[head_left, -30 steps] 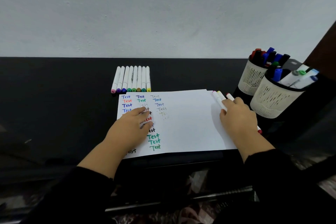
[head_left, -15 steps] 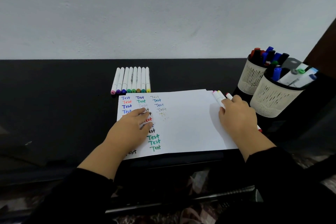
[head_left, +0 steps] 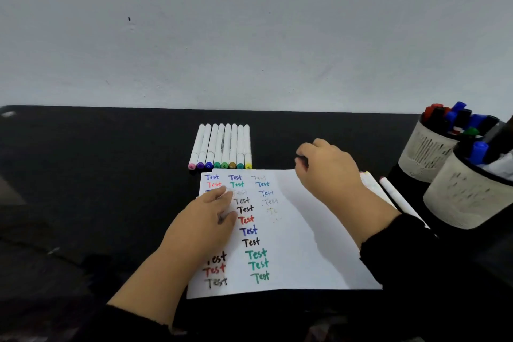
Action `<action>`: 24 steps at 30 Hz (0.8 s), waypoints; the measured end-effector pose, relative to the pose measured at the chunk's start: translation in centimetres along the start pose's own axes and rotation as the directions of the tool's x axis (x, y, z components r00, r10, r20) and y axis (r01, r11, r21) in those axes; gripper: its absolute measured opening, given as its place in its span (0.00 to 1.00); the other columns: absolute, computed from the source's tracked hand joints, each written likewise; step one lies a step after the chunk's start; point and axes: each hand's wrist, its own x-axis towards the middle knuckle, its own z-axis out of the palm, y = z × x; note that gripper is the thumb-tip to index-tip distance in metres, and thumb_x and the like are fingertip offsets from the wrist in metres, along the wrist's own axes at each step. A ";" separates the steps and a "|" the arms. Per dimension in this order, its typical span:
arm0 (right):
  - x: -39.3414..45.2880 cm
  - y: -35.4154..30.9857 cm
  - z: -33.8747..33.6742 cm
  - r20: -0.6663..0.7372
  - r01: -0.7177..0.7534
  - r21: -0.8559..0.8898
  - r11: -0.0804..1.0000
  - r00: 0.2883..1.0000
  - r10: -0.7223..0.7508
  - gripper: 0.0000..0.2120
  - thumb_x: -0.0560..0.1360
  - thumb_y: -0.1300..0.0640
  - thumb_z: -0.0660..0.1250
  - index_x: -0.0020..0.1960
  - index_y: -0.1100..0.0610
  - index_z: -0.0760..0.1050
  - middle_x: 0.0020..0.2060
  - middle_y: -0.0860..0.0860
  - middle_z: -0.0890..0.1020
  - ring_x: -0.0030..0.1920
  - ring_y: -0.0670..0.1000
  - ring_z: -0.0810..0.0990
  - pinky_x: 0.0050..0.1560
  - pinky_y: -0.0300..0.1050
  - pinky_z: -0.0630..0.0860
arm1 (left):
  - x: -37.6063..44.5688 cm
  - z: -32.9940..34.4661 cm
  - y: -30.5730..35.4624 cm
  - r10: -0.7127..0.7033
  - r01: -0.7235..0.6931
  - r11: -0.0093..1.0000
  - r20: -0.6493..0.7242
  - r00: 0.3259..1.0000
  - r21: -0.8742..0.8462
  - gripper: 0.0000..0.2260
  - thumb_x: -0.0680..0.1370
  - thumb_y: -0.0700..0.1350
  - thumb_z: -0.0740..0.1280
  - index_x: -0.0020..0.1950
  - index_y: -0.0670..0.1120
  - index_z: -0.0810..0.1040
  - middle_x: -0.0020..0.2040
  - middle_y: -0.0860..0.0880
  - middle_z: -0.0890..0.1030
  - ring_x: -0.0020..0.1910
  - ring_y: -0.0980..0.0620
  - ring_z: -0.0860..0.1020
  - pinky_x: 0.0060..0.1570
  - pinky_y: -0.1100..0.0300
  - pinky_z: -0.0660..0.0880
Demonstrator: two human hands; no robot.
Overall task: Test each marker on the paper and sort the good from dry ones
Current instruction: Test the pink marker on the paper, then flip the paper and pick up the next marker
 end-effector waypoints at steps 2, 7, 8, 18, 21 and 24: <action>2.1 -0.8 0.6 0.037 0.038 0.085 0.996 0.998 -0.042 0.14 0.81 0.52 0.56 0.64 0.52 0.72 0.53 0.51 0.75 0.48 0.51 0.76 0.46 0.45 0.75 | 0.4 -0.1 -0.4 -0.006 0.006 1.000 0.012 1.000 0.008 0.24 0.80 0.58 0.54 0.75 0.58 0.53 0.75 0.62 0.50 0.73 0.58 0.56 0.67 0.59 0.62; 6.2 -2.5 2.8 0.183 0.137 0.219 0.966 0.967 -0.179 0.16 0.80 0.55 0.59 0.67 0.49 0.71 0.55 0.49 0.74 0.48 0.47 0.73 0.46 0.41 0.72 | 1.1 0.3 -0.8 0.003 -0.003 1.000 0.001 1.000 0.027 0.25 0.79 0.59 0.53 0.75 0.59 0.51 0.75 0.64 0.47 0.74 0.59 0.53 0.69 0.59 0.58; 6.8 -2.9 3.3 0.205 0.112 0.263 0.958 0.964 -0.168 0.16 0.80 0.55 0.59 0.67 0.50 0.71 0.55 0.49 0.75 0.48 0.46 0.73 0.46 0.41 0.71 | 1.2 0.3 -0.9 0.007 -0.006 1.000 -0.005 1.000 0.031 0.25 0.79 0.60 0.53 0.75 0.59 0.51 0.75 0.64 0.47 0.74 0.59 0.53 0.70 0.59 0.57; 12.5 -5.7 6.3 0.342 -0.218 0.436 0.873 0.938 0.063 0.12 0.78 0.55 0.61 0.50 0.61 0.79 0.46 0.55 0.82 0.47 0.54 0.79 0.41 0.41 0.71 | 1.8 0.4 -1.0 0.016 -0.016 1.000 -0.025 1.000 0.001 0.25 0.79 0.60 0.54 0.75 0.60 0.52 0.74 0.66 0.47 0.73 0.61 0.52 0.68 0.62 0.56; 13.5 -6.6 6.8 0.405 -0.267 0.359 0.894 0.908 0.109 0.13 0.76 0.56 0.63 0.34 0.59 0.69 0.32 0.52 0.73 0.32 0.52 0.73 0.28 0.39 0.64 | 1.9 0.4 -1.2 0.020 -0.020 1.000 -0.029 0.999 -0.012 0.25 0.79 0.61 0.55 0.75 0.60 0.53 0.74 0.67 0.48 0.73 0.62 0.53 0.68 0.63 0.56; 14.0 -7.0 6.9 0.424 -0.301 0.328 0.895 0.894 0.145 0.11 0.74 0.59 0.63 0.34 0.58 0.68 0.30 0.51 0.73 0.28 0.48 0.70 0.27 0.39 0.64 | 1.8 0.4 -1.3 0.029 -0.030 0.999 -0.030 0.999 -0.019 0.25 0.79 0.61 0.55 0.75 0.60 0.54 0.74 0.67 0.49 0.73 0.62 0.53 0.67 0.64 0.56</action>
